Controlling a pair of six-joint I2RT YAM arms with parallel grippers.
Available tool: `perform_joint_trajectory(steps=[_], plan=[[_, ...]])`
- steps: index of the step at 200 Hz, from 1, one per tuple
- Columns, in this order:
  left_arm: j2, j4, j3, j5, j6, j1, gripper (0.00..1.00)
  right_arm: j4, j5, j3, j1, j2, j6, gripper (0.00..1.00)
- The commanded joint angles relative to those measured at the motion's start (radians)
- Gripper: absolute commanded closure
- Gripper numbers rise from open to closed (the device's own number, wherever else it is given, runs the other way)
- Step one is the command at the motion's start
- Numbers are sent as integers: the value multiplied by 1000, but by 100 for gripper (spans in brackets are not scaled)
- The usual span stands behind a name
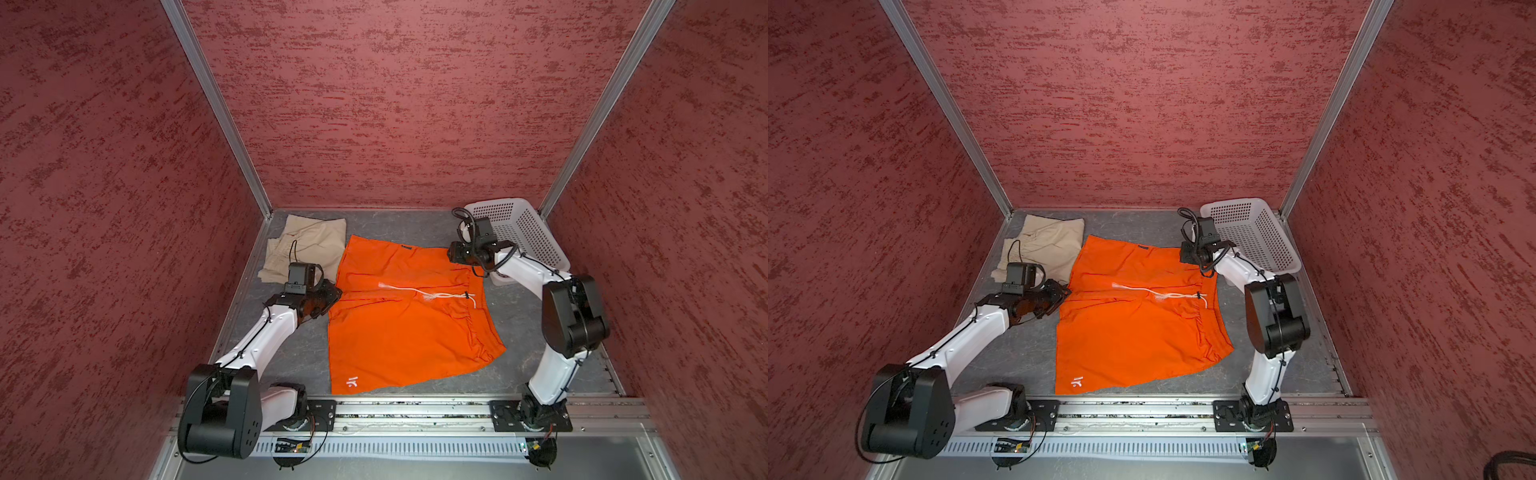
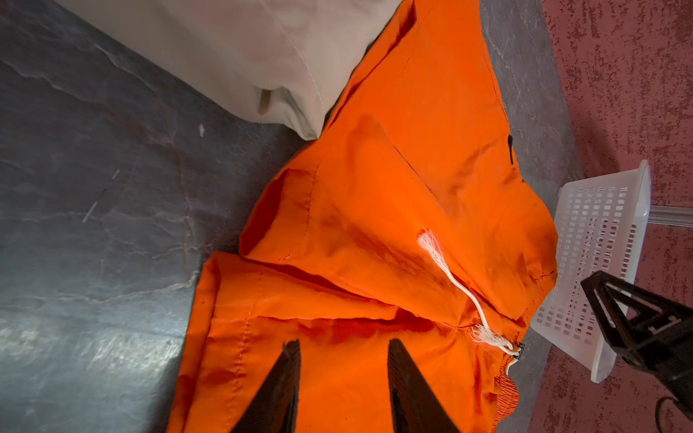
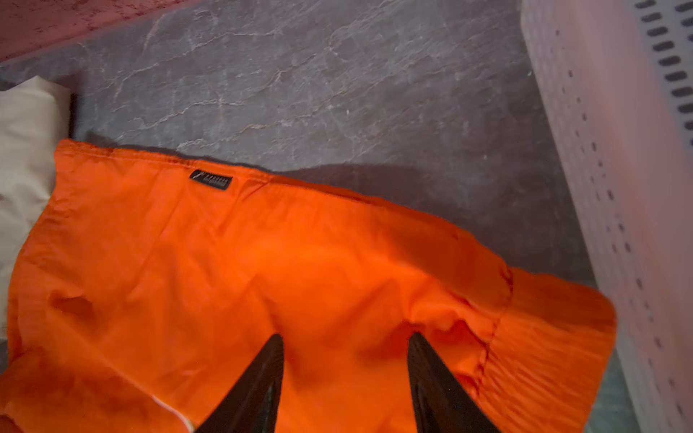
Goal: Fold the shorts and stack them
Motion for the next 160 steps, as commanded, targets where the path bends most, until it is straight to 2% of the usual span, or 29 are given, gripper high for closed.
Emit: perform_joint_trajectory(steps=[1,64,106,124,160], plan=[[10,25,6,-13,26,-4,59,28,-22,99,-41,71,-38,45],[68,47,11,-1,26,-5,59,5,1,287,-131,245,-39,45],[97,64,18,6,28,-9,60,-16,-54,360,-150,272,-42,47],[109,66,15,5,28,-18,60,7,-72,281,-116,190,-48,50],[136,81,8,-12,27,-27,61,134,-95,-71,13,-90,-7,57]])
